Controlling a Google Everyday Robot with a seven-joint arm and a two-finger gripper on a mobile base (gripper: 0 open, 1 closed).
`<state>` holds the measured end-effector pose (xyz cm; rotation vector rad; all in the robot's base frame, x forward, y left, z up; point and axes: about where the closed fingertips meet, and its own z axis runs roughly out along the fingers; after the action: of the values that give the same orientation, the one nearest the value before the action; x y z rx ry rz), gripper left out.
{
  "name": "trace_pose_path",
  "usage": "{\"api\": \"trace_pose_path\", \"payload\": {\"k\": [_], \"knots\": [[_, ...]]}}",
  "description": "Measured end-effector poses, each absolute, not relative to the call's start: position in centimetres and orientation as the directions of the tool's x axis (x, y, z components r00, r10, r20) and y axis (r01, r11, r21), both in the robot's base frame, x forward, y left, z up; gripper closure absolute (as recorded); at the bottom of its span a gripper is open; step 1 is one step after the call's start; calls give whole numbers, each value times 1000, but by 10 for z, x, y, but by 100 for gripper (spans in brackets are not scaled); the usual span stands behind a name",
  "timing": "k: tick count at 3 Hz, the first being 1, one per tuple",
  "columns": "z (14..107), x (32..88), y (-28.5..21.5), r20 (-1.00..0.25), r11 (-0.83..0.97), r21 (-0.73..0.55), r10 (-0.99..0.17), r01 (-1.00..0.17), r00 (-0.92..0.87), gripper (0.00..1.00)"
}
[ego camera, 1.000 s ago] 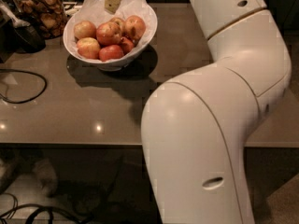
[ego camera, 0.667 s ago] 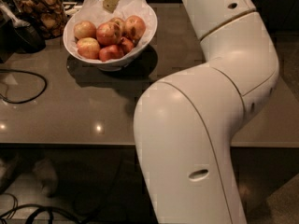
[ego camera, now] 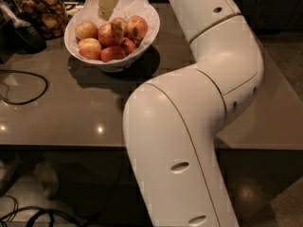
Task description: Pick apple from white bowl
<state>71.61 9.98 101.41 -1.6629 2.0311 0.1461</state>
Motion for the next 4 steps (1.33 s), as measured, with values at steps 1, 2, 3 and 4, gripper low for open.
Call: {"api": "trace_pose_path", "payload": {"k": [1,2,3,4], "knots": [[997,720,109,-435,238,-200,-891,-950,-132,44],[982,723,112,-431,243,-169,-890,-955,-150,45],[970,727,112,-418,250,-153,-893,-956,-166,42],[960,734,106,-405,267,-148,-895,-952,-188,40]]}}
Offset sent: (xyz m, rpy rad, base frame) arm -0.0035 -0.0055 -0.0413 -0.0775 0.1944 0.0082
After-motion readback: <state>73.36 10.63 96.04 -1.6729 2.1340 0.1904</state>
